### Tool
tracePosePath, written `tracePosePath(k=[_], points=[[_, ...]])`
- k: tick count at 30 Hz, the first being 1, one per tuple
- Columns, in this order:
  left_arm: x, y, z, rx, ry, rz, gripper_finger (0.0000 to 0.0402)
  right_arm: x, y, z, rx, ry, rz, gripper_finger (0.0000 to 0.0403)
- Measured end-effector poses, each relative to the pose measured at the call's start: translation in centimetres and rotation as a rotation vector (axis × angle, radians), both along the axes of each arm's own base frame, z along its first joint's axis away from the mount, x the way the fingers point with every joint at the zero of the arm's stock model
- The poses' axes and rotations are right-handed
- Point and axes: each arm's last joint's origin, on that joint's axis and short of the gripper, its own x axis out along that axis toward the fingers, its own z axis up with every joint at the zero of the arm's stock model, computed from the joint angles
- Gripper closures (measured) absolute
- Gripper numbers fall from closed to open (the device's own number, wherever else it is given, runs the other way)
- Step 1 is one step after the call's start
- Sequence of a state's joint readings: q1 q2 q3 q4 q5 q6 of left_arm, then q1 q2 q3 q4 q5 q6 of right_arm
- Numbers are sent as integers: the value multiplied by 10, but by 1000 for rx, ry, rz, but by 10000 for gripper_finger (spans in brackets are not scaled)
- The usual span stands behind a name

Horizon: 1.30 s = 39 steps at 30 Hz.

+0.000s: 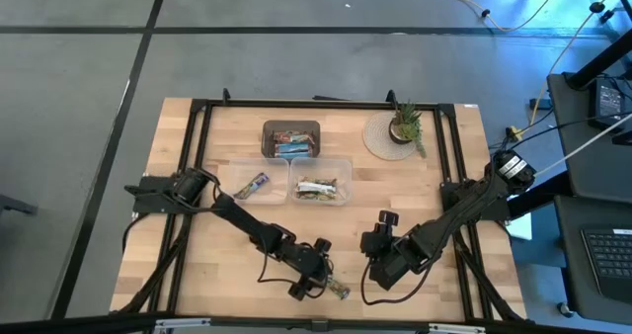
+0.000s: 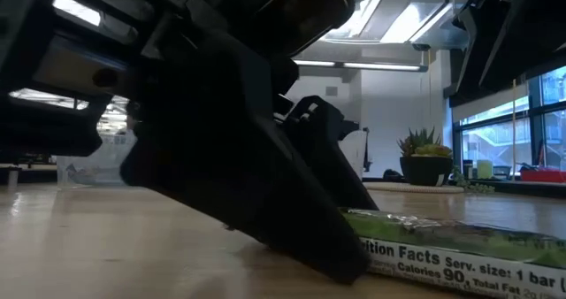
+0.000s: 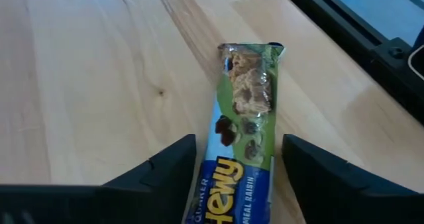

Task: Pick and place Granola Bars by type
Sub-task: Put the blue granola bar into the left transparent bin

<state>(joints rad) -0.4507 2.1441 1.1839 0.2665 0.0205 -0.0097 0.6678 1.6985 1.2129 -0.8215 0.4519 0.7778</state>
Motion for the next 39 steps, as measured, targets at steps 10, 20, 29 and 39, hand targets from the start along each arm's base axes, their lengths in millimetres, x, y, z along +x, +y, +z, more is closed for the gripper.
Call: tracePosePath(k=[10, 20, 29, 39], points=[[0, 1, 0, -1, 5, 9, 272, 0, 0, 0, 0, 0, 0, 199], [-12, 10, 42, -30, 69, 45, 305, 0, 0, 0, -1, -1, -1, 199], [-51, 43, 129, -51, 148, 167, 305, 2, -2, 1, -43, -33, -16, 199], [-122, 98, 189, 82, 46, 484, 304, 3, -4, 2, -132, -88, -25, 199]])
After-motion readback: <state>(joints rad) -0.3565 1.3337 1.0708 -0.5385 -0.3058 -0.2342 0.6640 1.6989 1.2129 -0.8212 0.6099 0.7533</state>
